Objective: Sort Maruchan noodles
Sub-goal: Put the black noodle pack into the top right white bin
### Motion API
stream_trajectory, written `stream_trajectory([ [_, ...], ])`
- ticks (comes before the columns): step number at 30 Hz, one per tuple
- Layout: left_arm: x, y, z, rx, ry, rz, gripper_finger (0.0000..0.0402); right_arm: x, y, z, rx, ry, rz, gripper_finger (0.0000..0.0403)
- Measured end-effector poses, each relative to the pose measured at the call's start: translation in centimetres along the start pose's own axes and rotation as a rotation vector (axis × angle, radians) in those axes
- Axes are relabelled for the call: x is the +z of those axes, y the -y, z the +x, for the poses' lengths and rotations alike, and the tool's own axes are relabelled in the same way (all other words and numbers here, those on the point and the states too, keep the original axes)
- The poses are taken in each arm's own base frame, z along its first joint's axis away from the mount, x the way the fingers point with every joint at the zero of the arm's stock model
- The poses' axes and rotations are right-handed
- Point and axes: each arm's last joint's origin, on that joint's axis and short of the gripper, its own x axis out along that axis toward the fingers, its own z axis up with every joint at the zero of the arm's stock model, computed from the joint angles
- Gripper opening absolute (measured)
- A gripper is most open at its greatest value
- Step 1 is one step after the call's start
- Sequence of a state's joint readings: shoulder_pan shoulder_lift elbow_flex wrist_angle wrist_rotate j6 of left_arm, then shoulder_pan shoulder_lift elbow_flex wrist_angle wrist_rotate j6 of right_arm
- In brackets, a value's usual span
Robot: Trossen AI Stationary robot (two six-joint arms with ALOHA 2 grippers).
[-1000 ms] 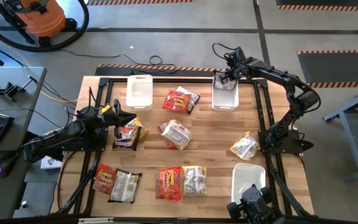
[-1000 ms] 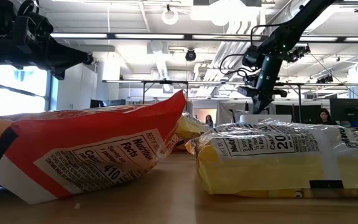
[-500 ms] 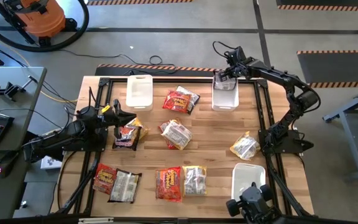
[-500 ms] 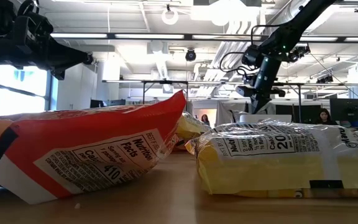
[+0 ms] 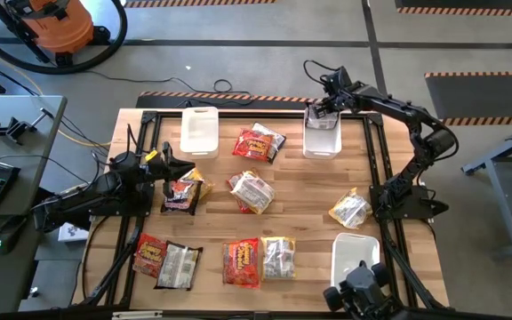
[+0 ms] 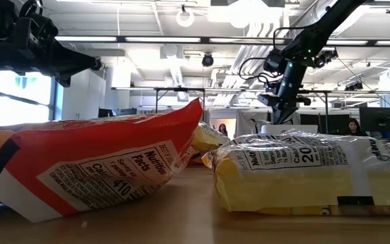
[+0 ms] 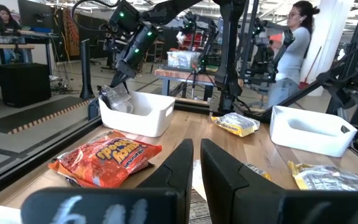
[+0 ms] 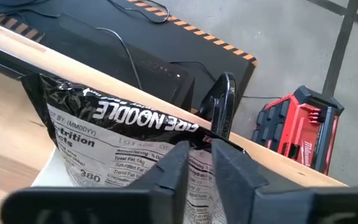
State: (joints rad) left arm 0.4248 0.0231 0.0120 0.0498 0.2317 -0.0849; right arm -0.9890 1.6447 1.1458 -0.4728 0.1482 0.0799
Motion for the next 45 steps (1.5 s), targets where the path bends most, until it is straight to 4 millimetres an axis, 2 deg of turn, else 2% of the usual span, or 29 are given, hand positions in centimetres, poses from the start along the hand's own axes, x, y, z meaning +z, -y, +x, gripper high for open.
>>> stream_trajectory([
  [3, 0.0, 0.0, 0.0, 0.0, 0.0, 0.0, 0.0023, 1.0, -0.1, -1.0, 0.006, 0.036, -0.033, 0.011],
  [7, 0.0, 0.0, 0.0, 0.0, 0.0, 0.0, 0.0023, 2.3, -0.5, -3.6, 0.019, 0.08, -0.088, 0.0108],
  [10, 0.0, 0.0, 0.0, 0.0, 0.0, 0.0, 0.0023, 2.6, -1.2, -5.8, 0.046, 0.126, -0.133, 0.0081],
  [13, 0.0, 0.0, 0.0, 0.0, 0.0, 0.0, 0.0023, 1.6, -2.2, -6.8, 0.095, 0.205, -0.164, 0.003],
  [15, 0.0, 0.0, 0.0, 0.0, 0.0, 0.0, 0.0023, 0.2, -3.0, -6.5, 0.154, 0.268, -0.161, 0.0008],
  [18, 0.0, 0.0, 0.0, 0.0, 0.0, 0.0, 0.0023, -2.5, -3.8, -5.4, 0.251, 0.298, -0.164, 0.0016],
  [21, 0.0, 0.0, 0.0, 0.0, 0.0, 0.0, 0.0023, -4.9, -4.3, -5.0, 0.26, 0.245, -0.19, 0.0012],
  [26, 0.0, 0.0, 0.0, 0.0, 0.0, 0.0, 0.0023, -6.7, -4.5, -4.7, 0.228, 0.101, -0.202, 0.0004],
  [29, 0.0, 0.0, 0.0, 0.0, 0.0, 0.0, 0.0023, -7.1, -4.6, -3.9, 0.236, 0.037, -0.203, 0.0001],
  [33, 0.0, 0.0, 0.0, 0.0, 0.0, 0.0, 0.0023, -7.1, -4.3, -2.0, 0.171, 0.003, -0.18, 0.0],
  [36, 0.0, 0.0, 0.0, 0.0, 0.0, 0.0, 0.0023, -6.3, -4.0, -0.9, 0.112, -0.001, -0.132, 0.0],
  [45, 0.0, 0.0, 0.0, 0.0, 0.0, 0.0, 0.0023, -2.0, -3.4, -0.9, 0.07, 0.096, -0.05, 0.0],
])
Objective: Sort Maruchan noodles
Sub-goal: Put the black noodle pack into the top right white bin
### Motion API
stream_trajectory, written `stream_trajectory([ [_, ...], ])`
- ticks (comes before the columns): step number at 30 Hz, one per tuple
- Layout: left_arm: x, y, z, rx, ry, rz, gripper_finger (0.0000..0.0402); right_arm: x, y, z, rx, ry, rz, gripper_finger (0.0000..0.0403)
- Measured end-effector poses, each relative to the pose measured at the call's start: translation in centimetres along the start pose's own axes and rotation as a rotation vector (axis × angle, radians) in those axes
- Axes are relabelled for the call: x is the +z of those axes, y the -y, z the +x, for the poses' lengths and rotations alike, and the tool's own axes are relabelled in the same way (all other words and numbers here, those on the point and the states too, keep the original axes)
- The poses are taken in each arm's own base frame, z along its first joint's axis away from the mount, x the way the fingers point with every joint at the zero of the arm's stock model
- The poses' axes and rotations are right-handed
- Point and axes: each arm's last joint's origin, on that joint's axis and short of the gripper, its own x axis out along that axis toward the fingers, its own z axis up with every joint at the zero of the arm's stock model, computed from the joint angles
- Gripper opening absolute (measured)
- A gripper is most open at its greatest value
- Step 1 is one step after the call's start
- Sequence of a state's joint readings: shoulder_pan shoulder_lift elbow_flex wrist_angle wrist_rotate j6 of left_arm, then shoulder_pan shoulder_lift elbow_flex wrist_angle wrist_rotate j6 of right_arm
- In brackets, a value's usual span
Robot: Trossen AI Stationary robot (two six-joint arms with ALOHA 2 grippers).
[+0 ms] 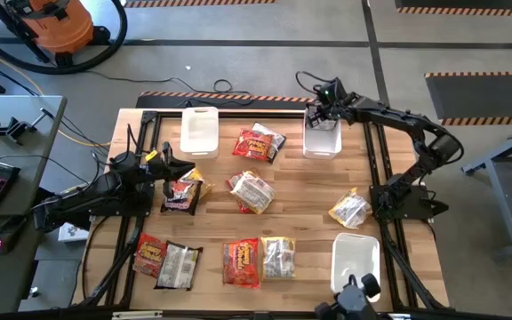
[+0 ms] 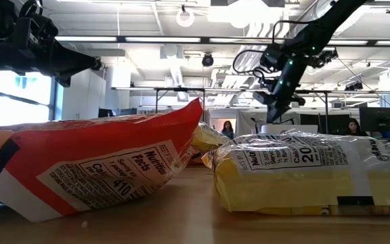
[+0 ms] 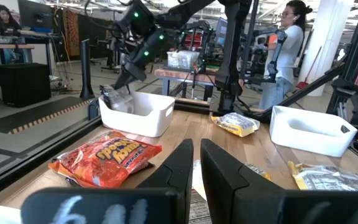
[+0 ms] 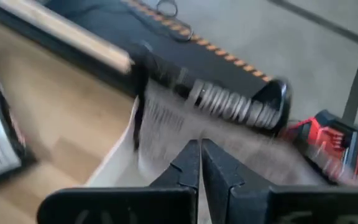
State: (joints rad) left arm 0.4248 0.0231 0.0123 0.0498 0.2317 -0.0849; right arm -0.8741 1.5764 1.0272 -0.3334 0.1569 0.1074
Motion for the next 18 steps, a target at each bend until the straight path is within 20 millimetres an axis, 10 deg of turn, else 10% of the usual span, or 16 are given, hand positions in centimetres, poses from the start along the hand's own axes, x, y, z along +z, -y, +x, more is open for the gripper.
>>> stream_trajectory([
  [18, 0.0, 0.0, 0.0, 0.0, 0.0, 0.0, 0.0023, 2.0, 0.7, 0.4, 0.011, -0.002, -0.01, 0.0],
])
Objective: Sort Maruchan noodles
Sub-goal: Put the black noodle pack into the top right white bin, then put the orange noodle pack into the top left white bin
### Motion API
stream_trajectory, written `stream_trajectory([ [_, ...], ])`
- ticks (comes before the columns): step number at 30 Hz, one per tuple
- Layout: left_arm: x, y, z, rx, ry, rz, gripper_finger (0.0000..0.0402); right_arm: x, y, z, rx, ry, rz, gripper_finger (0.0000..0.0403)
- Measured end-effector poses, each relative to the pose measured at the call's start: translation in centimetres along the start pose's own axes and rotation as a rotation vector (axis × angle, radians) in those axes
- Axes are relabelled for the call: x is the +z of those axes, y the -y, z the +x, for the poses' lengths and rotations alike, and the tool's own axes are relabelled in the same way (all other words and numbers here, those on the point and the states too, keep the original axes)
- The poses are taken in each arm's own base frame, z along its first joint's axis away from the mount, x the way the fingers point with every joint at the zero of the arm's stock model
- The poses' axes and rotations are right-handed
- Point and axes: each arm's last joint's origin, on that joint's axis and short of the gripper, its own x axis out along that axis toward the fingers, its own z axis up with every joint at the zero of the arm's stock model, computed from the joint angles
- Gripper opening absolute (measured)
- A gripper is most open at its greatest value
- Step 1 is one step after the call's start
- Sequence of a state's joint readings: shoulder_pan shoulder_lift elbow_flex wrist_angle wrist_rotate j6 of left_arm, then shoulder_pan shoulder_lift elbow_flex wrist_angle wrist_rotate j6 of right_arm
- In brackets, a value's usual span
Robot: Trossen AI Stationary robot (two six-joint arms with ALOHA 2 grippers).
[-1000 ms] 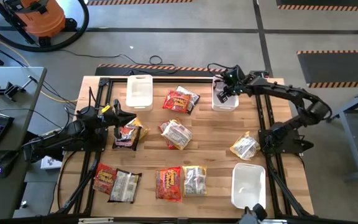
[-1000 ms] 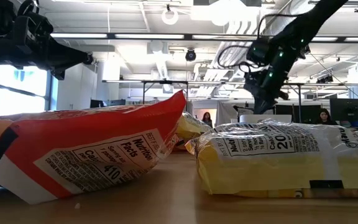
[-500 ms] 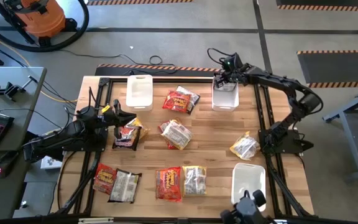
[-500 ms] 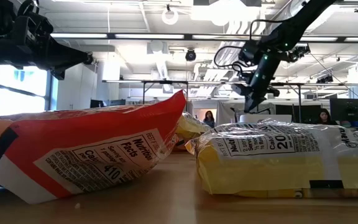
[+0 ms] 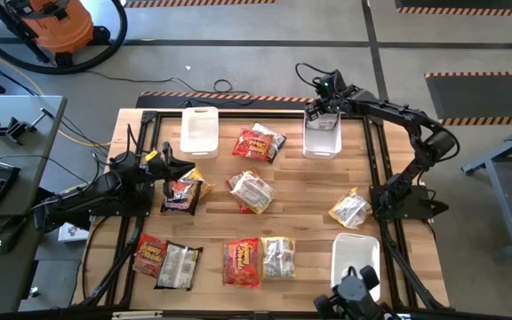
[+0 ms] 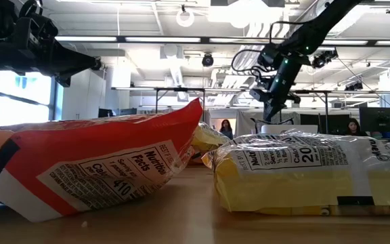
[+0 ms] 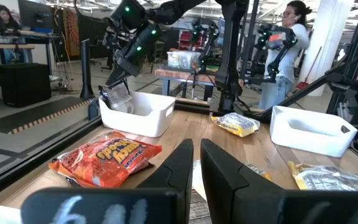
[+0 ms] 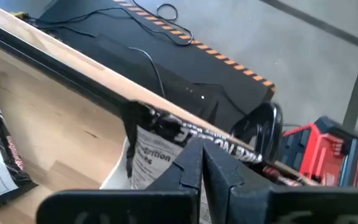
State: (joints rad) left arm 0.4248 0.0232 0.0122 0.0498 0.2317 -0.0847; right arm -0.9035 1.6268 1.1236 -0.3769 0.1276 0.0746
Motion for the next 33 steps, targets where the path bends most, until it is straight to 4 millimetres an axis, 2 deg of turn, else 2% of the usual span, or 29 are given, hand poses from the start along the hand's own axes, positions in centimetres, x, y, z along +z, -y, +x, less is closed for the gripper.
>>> stream_trajectory([
  [8, 0.0, 0.0, 0.0, 0.0, 0.0, 0.0, 0.0023, 0.9, -0.1, -0.8, 0.048, -0.017, -0.006, 0.0],
  [14, 0.0, 0.0, 0.0, 0.0, 0.0, 0.0, 0.0023, 1.6, -1.5, -4.2, 0.125, 0.121, -0.096, 0.0],
  [22, 0.0, 0.0, 0.0, 0.0, 0.0, 0.0, 0.0023, -2.3, -2.7, -4.1, 0.291, 0.317, -0.125, 0.0],
  [29, 0.0, 0.0, 0.0, 0.0, 0.0, 0.0, 0.0023, -5.8, -4.2, -6.8, 0.373, 0.409, -0.145, 0.0],
  [33, 0.0, 0.0, 0.0, 0.0, 0.0, 0.0, 0.0023, -8.1, -5.6, -7.3, 0.448, 0.485, -0.167, 0.0],
])
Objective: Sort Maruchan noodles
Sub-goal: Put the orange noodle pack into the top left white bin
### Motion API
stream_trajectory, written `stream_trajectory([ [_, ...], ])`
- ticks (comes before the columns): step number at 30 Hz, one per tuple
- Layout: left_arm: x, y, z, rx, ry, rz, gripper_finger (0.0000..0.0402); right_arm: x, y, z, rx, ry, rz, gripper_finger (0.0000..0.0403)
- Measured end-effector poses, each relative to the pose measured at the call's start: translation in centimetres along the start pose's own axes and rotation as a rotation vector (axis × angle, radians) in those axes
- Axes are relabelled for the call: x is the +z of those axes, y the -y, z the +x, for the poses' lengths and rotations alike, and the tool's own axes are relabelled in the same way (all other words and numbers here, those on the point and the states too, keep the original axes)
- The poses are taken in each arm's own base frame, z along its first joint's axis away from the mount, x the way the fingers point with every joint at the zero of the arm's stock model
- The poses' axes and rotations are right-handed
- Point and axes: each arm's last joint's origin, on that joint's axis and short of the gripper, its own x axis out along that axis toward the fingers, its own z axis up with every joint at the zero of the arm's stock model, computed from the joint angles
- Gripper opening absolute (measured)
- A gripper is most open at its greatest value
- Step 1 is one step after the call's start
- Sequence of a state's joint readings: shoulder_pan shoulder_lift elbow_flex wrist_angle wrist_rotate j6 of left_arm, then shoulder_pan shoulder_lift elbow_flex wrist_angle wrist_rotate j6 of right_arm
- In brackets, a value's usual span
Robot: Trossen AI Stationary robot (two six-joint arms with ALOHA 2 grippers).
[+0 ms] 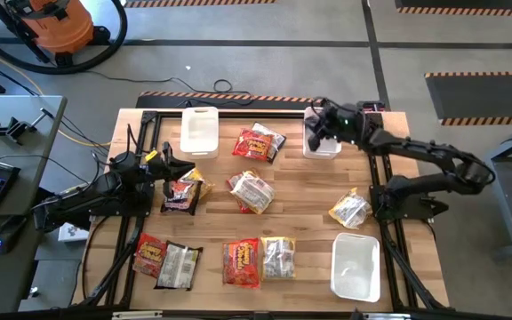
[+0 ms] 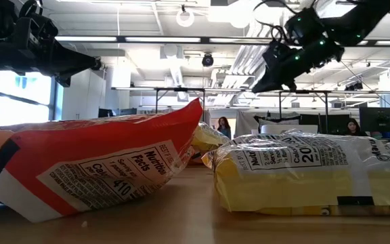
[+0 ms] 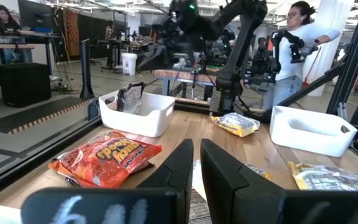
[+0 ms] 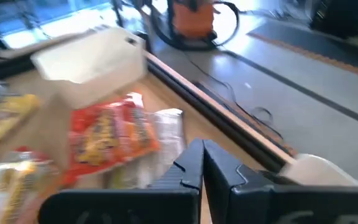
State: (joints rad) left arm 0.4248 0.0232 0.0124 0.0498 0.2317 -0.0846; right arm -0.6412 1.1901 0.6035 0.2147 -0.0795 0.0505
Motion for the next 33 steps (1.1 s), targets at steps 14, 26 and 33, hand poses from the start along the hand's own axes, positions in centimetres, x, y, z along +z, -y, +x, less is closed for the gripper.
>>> stream_trajectory([
  [14, 0.0, 0.0, 0.0, 0.0, 0.0, 0.0, 0.0023, -4.2, -6.1, -1.1, 0.268, 0.207, -0.147, 0.0],
  [26, 0.1, 0.0, 0.0, -0.001, 0.008, 0.002, 0.0023, -4.4, -8.1, -1.6, 0.346, 0.232, -0.226, 0.0],
  [33, 1.0, 0.0, 0.0, 0.012, 0.099, 0.147, 0.0023, -4.4, -8.0, -1.6, 0.296, 0.228, -0.193, 0.0],
])
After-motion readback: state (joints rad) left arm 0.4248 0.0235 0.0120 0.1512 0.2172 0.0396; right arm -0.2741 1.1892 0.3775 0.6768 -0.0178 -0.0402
